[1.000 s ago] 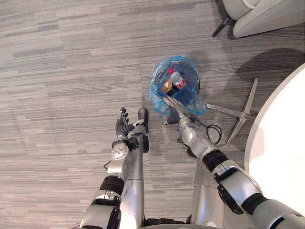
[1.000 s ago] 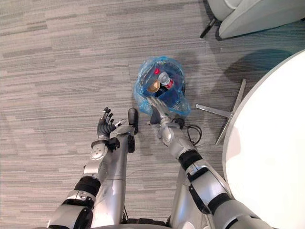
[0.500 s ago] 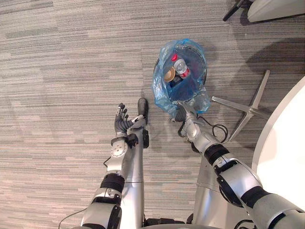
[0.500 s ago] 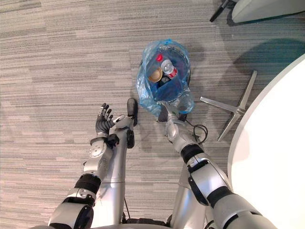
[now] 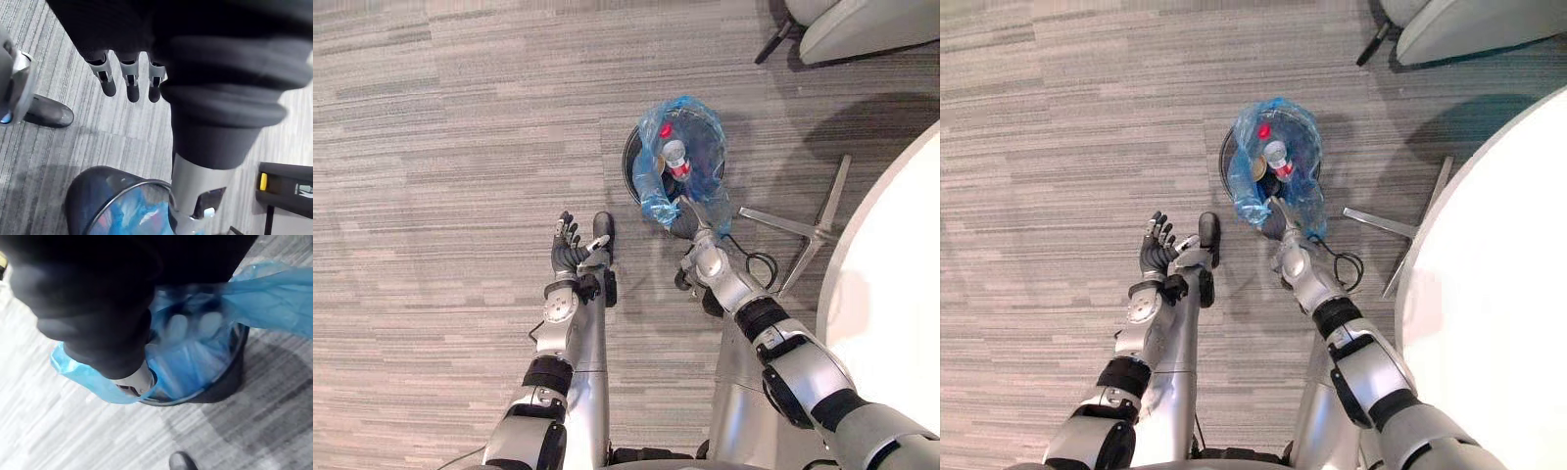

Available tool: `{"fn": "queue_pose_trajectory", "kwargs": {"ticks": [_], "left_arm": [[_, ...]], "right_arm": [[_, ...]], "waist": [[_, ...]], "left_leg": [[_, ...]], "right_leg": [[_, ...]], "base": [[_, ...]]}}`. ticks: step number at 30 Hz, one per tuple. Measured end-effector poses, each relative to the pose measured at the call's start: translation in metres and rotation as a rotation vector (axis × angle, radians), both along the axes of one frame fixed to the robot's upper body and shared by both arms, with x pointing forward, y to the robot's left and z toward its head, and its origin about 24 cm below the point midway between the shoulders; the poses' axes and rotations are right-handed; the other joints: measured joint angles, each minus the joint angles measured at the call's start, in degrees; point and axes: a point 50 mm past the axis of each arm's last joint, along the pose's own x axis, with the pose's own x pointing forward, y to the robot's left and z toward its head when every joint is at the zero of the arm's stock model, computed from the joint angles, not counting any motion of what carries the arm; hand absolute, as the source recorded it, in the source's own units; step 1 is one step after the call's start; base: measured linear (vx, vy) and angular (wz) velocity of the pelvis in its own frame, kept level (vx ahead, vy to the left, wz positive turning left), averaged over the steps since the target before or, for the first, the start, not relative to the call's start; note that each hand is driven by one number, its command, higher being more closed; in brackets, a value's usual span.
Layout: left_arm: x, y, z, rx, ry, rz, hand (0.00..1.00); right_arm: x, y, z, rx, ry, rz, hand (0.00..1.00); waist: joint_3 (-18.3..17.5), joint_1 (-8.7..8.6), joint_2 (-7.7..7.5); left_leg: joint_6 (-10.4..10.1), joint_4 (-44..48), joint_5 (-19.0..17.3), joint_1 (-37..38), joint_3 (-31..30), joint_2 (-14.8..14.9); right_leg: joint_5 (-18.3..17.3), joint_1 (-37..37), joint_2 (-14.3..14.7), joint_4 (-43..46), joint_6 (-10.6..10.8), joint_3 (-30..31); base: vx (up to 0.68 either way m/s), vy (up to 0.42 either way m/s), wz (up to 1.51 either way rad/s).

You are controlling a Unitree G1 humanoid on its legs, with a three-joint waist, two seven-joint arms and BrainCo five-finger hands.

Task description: Gather rubbish on tea table into small bin, then transfer packed bag to large trash can.

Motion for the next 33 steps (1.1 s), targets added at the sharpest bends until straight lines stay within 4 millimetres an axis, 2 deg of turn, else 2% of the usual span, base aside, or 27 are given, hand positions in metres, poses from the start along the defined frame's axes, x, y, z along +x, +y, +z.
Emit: {"fn": "queue_pose_trajectory", "kwargs": {"ticks": [4, 6, 13, 15, 18, 24, 27, 33], "left_arm": [[-0.005, -0.001, -0.008, 0.010, 0.033, -0.012, 0.00], [-0.014, -0.001, -0.016, 0.028, 0.055, -0.037, 0.00], [-0.043, 0.004, -0.047, 0.072, 0.159, -0.063, 0.00], [-0.052, 0.004, -0.056, 0.086, 0.193, -0.077, 0.00], [-0.073, 0.007, -0.076, 0.119, 0.271, -0.115, 0.00], [-0.092, 0.002, -0.095, 0.175, 0.350, -0.195, 0.00], [-0.108, 0.009, -0.105, 0.228, 0.397, -0.220, 0.00], [-0.122, 0.012, -0.110, 0.262, 0.419, -0.250, 0.00]], "right_arm": [[-0.017, 0.001, -0.014, 0.117, 0.027, -0.004, 1.00], [-0.032, 0.005, -0.023, 0.216, 0.045, 0.002, 1.00], [-0.068, 0.017, -0.027, 0.402, 0.030, 0.068, 1.00], [-0.078, 0.019, -0.031, 0.443, 0.040, 0.080, 1.00], [-0.091, 0.023, -0.042, 0.484, 0.089, 0.119, 1.00], [-0.103, 0.014, -0.059, 0.498, 0.169, 0.148, 1.00], [-0.109, 0.011, -0.066, 0.528, 0.216, 0.161, 1.00], [-0.119, 0.010, -0.072, 0.616, 0.267, 0.202, 1.00]], "waist": [[0.00, -0.15, 0.00], [0.00, -0.17, -0.01], [-0.11, -0.41, -0.13], [-0.42, -0.52, -0.57], [-4.97, -1.56, -1.55], [-11.04, -2.05, -1.85], [-13.85, -3.32, -1.81], [-17.04, -3.29, -1.46]], "left_leg": [[-0.14, -1.19, -0.33, 5.75, 0.13, 0.46], [-0.27, -3.48, -0.68, 12.31, 0.51, 0.63], [-0.20, -10.61, -0.71, 26.92, 2.87, 1.30], [-0.34, -13.37, -0.57, 31.48, 3.95, 1.24], [-0.54, -20.13, 1.06, 37.58, 5.21, 0.82], [-0.28, -34.66, 6.06, 49.56, 6.48, -0.08], [-0.35, -38.57, 6.73, 54.28, 6.92, -0.48], [-0.35, -42.08, 6.73, 60.12, 8.10, -0.86]], "right_leg": [[0.00, 6.14, 0.55, -1.93, -0.05, -0.45], [0.02, 12.93, 1.18, -4.85, -0.02, -0.63], [1.81, 27.25, 2.85, -13.60, 0.92, -0.38], [2.49, 31.19, 3.19, -16.30, 1.05, -0.01], [4.73, 36.46, 4.40, -23.07, 1.40, 0.61], [9.63, 46.86, 6.70, -36.44, 1.93, 0.85], [10.46, 51.53, 7.17, -40.63, 2.66, 0.88], [11.99, 57.47, 8.13, -45.91, 3.51, 1.89]], "base": [[-0.02, -0.008, -0.05], [0.01, -0.012, -0.05], [0.06, 0.000, -0.11], [0.11, 0.006, -0.16], [0.14, 0.016, -0.14], [0.18, 0.032, -0.10], [0.16, 0.037, -0.04], [0.08, 0.025, -0.09]]}}
